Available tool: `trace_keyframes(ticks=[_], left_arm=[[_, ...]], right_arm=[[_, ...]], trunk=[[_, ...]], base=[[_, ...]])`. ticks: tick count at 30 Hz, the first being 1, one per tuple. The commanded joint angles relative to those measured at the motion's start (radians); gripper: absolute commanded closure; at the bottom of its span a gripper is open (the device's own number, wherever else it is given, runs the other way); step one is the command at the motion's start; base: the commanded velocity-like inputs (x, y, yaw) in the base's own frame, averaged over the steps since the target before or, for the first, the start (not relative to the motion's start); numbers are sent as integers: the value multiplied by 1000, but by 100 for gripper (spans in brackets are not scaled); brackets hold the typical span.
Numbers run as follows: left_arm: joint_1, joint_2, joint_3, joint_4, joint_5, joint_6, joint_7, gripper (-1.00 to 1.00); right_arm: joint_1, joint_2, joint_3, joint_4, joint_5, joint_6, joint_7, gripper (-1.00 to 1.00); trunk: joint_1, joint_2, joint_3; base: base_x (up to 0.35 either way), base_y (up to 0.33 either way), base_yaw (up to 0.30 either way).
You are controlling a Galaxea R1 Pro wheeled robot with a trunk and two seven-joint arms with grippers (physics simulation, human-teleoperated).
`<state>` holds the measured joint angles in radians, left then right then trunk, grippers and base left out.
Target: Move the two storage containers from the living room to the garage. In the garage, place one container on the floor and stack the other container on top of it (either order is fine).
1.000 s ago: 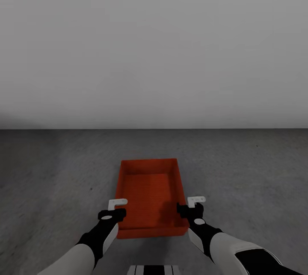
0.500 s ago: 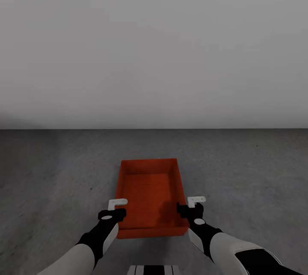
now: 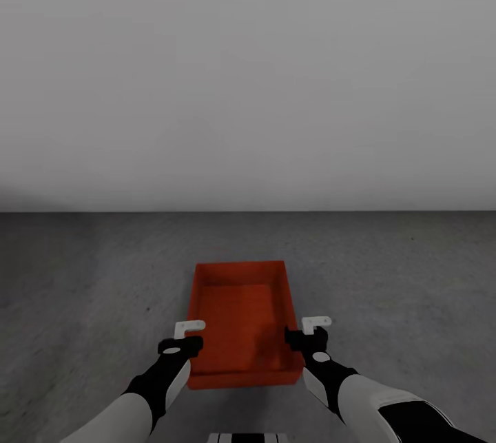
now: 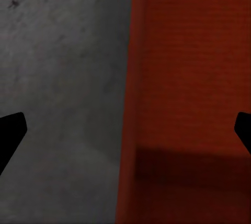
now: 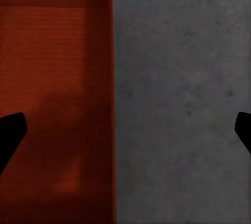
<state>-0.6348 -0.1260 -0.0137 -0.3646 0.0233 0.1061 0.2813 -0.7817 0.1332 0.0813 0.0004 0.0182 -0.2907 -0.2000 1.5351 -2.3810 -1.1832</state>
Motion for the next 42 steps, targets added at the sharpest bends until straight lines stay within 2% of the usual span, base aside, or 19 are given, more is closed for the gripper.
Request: trace_keyframes(ticks=[1,42], left_arm=[[0,0,-2,-2,2,6,4,-100],[0,0,0,-1,3,6,4,-100]], right_arm=[[-1,0,8,1,2,-1,-7,-100],[-1,0,8,1,0,-13,-8,-100]], trunk=[[-4,7,2],[-161,294,131]], base=[[0,0,0],[0,0,0]])
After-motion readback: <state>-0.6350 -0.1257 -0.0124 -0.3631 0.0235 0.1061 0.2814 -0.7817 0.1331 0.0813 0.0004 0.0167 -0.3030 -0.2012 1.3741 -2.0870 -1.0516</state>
